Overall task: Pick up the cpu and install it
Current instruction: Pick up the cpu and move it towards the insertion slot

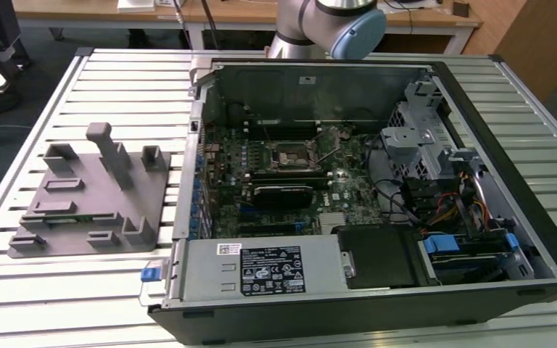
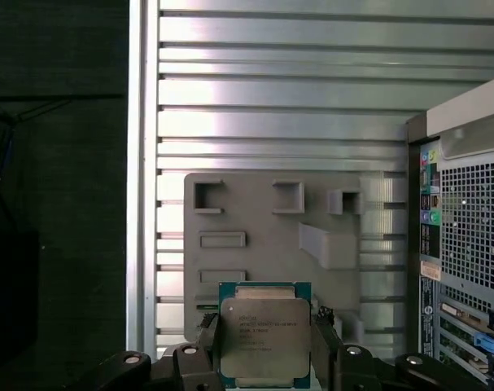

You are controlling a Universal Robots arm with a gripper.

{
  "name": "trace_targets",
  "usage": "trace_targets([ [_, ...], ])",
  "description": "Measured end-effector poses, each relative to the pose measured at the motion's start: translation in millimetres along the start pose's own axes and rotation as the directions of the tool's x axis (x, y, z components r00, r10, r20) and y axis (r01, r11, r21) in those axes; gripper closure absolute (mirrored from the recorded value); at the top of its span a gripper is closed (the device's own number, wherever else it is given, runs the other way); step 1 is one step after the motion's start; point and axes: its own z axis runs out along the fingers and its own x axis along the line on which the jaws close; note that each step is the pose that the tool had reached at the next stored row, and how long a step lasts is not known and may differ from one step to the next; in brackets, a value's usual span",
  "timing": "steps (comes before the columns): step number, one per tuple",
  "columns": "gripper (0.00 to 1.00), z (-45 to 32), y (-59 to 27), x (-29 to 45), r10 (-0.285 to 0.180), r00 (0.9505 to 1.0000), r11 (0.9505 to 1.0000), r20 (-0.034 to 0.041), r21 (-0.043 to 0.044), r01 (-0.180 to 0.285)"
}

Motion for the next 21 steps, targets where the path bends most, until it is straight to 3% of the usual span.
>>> trace_targets([
  [21, 0.47, 0.2, 0.0, -8.1, 0.000, 1.0000, 1.0000, 0.0000, 0.0001, 0.000],
])
